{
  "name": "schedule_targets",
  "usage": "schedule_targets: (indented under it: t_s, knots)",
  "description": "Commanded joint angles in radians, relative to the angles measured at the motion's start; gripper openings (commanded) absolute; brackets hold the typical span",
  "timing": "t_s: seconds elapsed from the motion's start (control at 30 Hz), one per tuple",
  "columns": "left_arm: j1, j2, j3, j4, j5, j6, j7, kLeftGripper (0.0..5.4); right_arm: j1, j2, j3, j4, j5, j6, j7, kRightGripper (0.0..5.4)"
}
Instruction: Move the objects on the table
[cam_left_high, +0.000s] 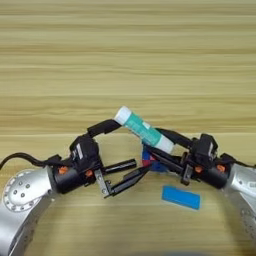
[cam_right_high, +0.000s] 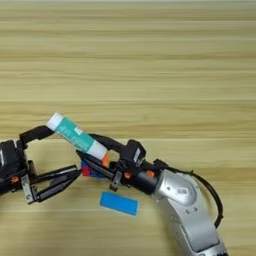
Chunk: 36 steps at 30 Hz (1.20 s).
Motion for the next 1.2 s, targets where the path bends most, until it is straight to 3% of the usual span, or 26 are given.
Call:
schedule_targets:
  t_s: [0.03,0.6,1.07,1.2]
  knots:
    - [-0.008,-0.017,0.013,-0.02,-0.044,0.026,-0.009,5.4,0.006,-0.014,0.018,0.014,-0.022,-0.012,0.012,1.7]
    - [-0.023,-0.099,0.033,0.005,-0.126,0.099,0.0,5.4,0.009,-0.016,0.061,0.035,-0.071,-0.065,-0.007,1.7]
    - [-0.015,-0.109,0.038,0.001,-0.128,0.109,-0.013,4.08,0.005,-0.001,0.058,-0.013,-0.049,-0.075,-0.023,1.7]
    - [-0.01,-0.11,0.032,-0.003,-0.153,0.134,-0.017,3.67,-0.003,0.015,0.047,-0.02,-0.05,-0.091,-0.039,1.7]
